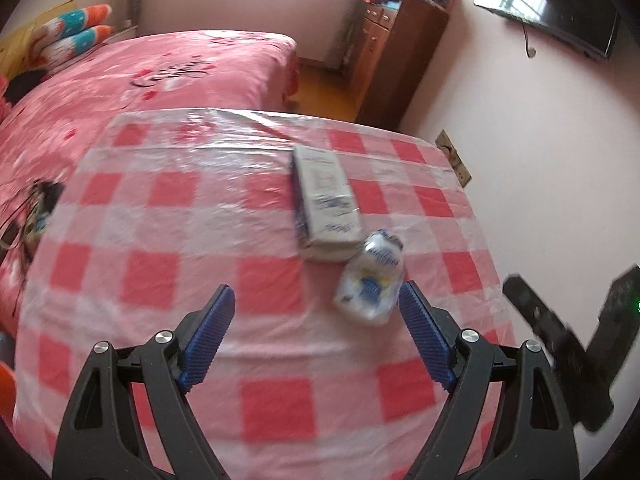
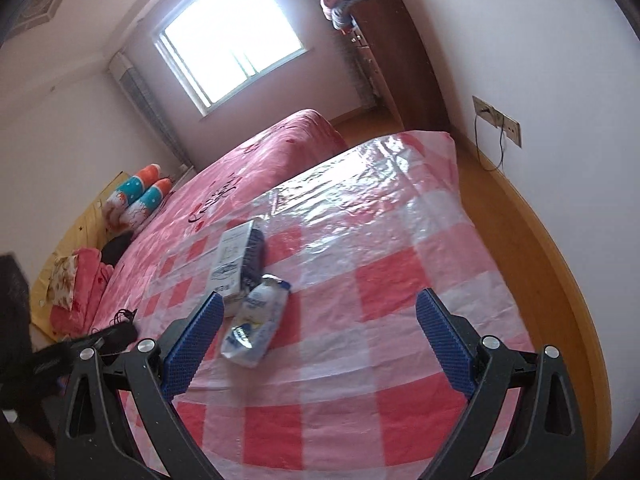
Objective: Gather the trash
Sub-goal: 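Grasp the white milk carton with the left tool while the right tool grasps the Magic Day bottle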
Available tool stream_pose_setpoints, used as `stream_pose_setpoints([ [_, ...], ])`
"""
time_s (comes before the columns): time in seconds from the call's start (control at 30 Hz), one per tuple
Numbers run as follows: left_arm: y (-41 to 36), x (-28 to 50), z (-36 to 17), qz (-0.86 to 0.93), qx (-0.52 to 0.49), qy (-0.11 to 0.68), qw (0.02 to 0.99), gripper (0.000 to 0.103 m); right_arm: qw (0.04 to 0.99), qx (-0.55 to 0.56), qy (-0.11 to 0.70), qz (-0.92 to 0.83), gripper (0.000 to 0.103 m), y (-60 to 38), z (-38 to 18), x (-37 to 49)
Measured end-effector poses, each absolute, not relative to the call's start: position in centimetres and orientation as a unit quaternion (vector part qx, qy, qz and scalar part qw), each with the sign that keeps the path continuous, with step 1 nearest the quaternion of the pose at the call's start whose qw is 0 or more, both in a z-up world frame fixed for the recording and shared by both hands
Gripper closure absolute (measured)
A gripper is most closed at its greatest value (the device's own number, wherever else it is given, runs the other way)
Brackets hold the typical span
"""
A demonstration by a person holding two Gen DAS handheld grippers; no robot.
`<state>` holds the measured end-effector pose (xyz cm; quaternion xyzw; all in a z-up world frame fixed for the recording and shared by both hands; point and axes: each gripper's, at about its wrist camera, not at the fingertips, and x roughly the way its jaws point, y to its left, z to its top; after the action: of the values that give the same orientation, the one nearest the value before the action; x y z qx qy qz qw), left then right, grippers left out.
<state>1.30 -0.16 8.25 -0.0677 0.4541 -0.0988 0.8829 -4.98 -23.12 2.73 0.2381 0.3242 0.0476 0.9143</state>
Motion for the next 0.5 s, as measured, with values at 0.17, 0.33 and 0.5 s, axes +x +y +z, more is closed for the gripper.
stream_pose_setpoints([
  [0.17,-3.1,5.6,6.3,-0.084,-0.046,0.462,0.882,0.018,0.914,0.250,0.316,0.041,0.007,-24.5,3.0,-5.6],
  [0.33,-3.7,9.5,4.3,-0.060,-0.048,0.474,0.877,0.018,0.914,0.260,0.310,0.034,0.007,-25.5,2.9,-5.8],
  [0.5,-3.9,12.9,2.5,-0.045,-0.061,0.495,0.866,0.018,0.908,0.274,0.315,0.028,0.007,-26.5,2.4,-5.6],
])
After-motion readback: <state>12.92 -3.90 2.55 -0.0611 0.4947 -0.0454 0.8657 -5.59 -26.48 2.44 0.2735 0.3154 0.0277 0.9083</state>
